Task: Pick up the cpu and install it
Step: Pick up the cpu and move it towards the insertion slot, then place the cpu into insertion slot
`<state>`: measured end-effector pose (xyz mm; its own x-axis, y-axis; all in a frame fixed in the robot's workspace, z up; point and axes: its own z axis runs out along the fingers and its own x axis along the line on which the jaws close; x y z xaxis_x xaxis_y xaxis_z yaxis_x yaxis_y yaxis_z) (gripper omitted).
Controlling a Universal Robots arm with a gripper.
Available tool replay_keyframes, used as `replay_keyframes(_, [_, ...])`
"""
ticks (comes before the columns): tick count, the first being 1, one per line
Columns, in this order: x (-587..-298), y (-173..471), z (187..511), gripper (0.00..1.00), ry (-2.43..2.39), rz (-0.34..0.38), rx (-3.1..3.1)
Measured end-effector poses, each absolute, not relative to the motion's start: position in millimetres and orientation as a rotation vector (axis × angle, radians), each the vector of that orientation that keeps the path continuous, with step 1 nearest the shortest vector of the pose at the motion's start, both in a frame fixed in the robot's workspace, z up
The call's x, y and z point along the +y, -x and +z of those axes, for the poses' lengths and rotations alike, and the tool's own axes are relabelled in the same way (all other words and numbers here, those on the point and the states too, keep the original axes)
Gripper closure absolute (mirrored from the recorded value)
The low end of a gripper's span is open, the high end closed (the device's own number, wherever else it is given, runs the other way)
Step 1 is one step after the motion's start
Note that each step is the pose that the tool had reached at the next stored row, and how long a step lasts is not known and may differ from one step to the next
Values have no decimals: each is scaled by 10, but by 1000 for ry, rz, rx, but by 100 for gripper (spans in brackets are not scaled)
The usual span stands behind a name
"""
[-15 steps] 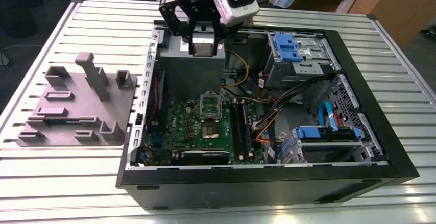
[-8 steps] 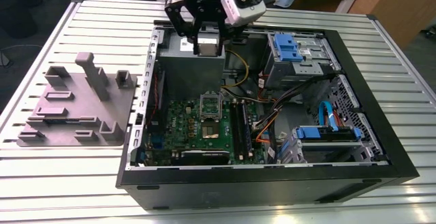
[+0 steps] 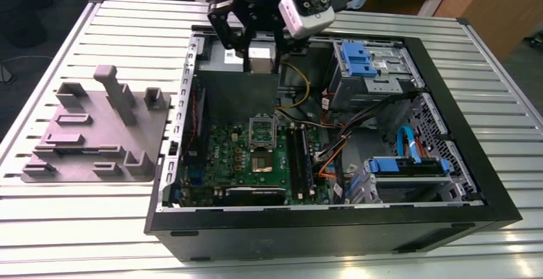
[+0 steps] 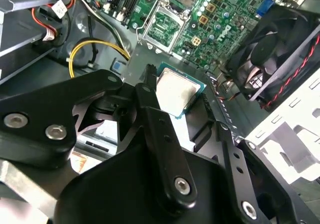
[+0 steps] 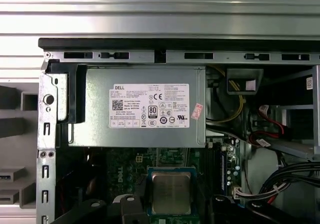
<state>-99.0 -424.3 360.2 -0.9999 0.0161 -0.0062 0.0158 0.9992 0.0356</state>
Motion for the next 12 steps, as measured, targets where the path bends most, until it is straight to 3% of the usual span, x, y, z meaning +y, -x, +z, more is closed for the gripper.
replay_keyframes(12, [-4327,936,3561,53,-29,56,3135])
